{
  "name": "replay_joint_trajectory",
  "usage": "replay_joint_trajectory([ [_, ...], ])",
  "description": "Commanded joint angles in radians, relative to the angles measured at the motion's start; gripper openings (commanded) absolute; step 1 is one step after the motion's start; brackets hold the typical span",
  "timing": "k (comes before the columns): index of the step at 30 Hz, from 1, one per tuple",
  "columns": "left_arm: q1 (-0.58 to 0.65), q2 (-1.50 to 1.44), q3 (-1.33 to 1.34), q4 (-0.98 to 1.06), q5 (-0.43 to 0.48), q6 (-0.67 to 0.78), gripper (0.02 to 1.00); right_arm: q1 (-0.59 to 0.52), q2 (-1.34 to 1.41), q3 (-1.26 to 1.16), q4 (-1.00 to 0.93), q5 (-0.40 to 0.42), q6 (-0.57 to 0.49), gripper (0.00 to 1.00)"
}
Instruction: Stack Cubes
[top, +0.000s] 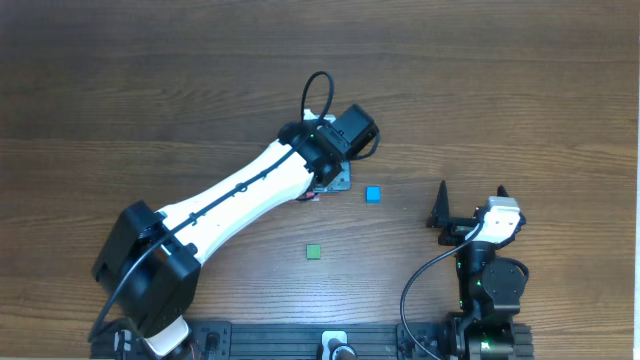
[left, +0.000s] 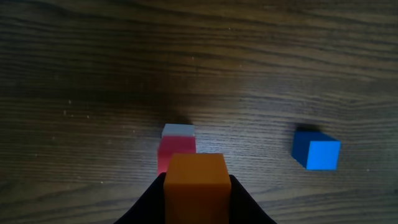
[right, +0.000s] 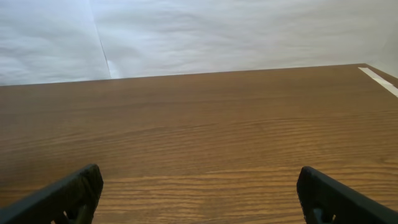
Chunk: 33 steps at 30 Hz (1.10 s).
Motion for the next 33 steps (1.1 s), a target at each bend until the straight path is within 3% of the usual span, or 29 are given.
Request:
replay_joint_trajectory([
  [1,0.012,-0.014,-0.028,0.002,-0.008,-0.014,0.084,0.005,-0.008,-0.005,-0.003,0.010,-0.004,0.993],
  [33,0.012,0.057,-0.037,0.010,0.027,-0.014,0.080,0.005,-0.008,-0.005,-0.003,0.010,-0.004,0.991],
])
